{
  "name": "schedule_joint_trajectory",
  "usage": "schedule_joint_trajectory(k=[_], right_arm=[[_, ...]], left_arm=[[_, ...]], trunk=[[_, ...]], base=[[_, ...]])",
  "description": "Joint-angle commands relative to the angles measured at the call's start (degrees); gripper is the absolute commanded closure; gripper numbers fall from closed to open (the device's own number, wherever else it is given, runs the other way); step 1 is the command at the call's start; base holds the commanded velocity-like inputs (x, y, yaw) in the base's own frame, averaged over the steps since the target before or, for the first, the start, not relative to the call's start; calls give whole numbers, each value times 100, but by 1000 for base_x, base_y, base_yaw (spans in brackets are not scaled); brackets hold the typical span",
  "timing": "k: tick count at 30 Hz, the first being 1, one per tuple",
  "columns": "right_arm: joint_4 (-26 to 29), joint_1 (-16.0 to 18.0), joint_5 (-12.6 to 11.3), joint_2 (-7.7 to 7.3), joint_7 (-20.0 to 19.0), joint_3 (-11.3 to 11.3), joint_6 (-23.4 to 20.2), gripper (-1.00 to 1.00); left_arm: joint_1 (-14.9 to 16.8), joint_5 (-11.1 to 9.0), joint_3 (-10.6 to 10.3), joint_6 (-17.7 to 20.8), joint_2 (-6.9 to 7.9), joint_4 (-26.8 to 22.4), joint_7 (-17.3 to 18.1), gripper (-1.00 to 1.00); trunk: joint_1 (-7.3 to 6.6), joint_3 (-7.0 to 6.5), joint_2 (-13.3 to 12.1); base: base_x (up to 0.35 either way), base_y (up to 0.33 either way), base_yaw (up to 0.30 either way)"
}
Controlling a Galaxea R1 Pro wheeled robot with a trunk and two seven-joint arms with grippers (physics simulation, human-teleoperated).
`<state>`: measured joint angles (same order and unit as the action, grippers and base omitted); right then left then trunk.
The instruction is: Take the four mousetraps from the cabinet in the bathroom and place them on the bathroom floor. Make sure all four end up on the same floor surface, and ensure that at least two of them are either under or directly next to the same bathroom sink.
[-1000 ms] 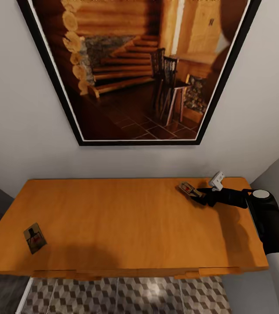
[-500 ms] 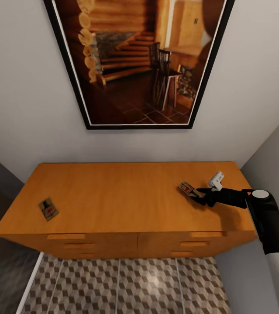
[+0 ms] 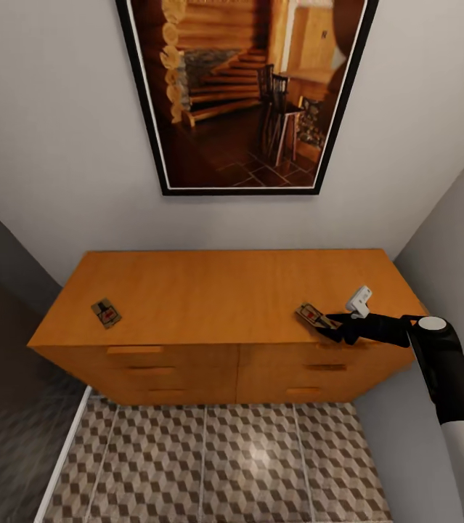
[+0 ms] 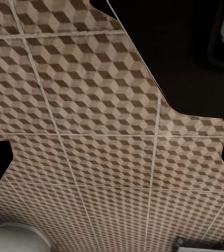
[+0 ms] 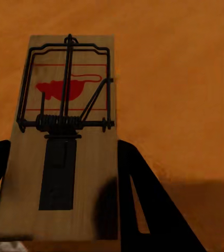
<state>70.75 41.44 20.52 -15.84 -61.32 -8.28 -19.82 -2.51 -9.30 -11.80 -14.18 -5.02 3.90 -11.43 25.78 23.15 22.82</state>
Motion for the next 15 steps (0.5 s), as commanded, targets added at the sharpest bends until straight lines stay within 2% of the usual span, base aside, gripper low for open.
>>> schedule_joint_trajectory(k=[1, 15], right_arm=[[9, 4, 13, 2, -23, -7, -66, 100], [9, 4, 13, 2, -20, -7, -64, 100]], left_arm=[[2, -54, -50, -32, -2, 12, -9, -100], [5, -54, -42, -32, -4, 6, -9, -100]], trunk=[[0, 8, 10], [0, 8, 10]], base=[[-271, 173, 0], [-269, 176, 0]])
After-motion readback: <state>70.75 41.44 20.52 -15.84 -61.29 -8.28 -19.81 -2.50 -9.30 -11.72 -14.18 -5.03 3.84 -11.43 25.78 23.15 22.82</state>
